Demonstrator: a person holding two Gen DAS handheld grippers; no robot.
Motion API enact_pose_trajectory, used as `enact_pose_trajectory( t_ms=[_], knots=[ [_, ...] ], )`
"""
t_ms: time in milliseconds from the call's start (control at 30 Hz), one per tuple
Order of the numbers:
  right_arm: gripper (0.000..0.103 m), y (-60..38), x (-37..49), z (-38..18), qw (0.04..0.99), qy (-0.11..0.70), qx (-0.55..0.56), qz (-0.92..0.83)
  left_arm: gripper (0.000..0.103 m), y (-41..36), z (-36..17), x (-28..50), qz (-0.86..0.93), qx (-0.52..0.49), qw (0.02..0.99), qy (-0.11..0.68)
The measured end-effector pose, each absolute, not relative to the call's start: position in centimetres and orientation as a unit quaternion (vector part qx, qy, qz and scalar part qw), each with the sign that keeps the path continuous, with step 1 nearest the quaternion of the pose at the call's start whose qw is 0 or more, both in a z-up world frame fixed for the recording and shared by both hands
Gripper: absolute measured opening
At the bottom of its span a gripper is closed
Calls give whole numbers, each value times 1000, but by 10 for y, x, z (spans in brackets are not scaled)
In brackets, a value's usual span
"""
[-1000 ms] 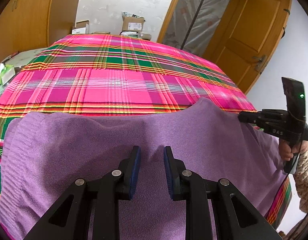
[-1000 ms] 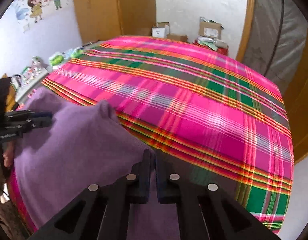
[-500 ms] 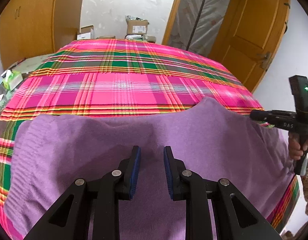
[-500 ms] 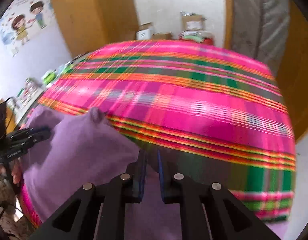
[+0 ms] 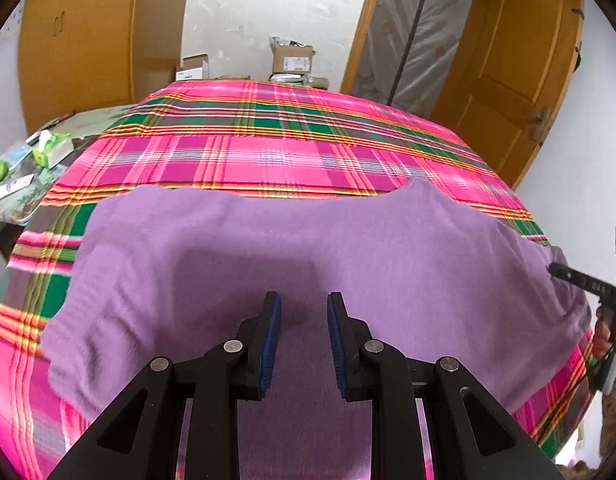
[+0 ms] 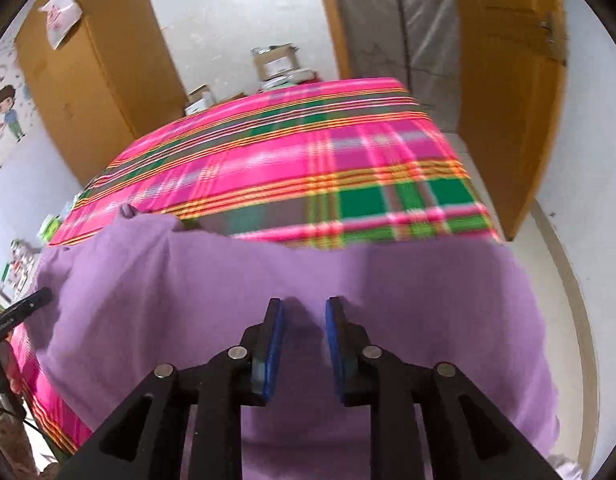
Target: Fold clothes
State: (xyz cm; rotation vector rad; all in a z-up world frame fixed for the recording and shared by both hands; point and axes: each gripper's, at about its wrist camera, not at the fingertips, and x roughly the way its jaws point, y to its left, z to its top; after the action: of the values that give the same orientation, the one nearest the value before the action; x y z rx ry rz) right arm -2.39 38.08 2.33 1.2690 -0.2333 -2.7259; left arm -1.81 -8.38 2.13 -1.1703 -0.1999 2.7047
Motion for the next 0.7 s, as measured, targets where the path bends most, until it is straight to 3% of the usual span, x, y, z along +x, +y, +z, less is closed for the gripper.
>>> enact_pose_trajectory(
  t_ms=[300,700],
  knots=[
    [28,394,39,18,1,-70,391,-918,24,-89,23,7,916,-385,80,-72],
    [28,380,83,33,3,-63,368,-928,24,-93,17,32,915,-391,67,-67]
  ],
)
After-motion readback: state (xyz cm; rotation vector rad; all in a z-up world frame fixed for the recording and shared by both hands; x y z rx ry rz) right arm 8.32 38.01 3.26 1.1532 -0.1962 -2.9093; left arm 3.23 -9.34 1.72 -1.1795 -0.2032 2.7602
